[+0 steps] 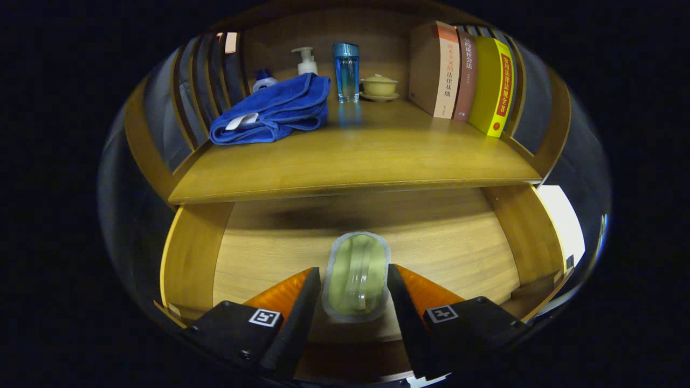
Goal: Pull open the drawer, take out the items inside it, and place them on the countertop above the cabinet.
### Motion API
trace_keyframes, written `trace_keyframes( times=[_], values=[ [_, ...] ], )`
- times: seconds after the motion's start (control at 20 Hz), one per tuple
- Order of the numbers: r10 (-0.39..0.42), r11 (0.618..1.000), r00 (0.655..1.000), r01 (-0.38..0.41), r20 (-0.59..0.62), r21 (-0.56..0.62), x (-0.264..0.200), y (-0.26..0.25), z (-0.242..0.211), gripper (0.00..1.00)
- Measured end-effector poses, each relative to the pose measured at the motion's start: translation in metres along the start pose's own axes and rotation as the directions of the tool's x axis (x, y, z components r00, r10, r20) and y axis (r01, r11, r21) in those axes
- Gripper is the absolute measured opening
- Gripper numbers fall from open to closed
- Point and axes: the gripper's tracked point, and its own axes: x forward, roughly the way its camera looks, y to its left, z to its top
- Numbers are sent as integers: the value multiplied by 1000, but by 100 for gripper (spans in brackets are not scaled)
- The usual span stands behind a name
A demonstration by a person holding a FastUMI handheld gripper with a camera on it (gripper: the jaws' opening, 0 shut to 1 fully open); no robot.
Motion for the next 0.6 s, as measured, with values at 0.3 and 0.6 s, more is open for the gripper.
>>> trace_keyframes(
  times=[0.3, 0.6],
  values=[
    [-6, 1000, 998, 7, -63, 20, 12, -2, -11, 80],
    [-13, 998, 996, 18, -93, 52, 12, -10, -23, 47]
  ],
)
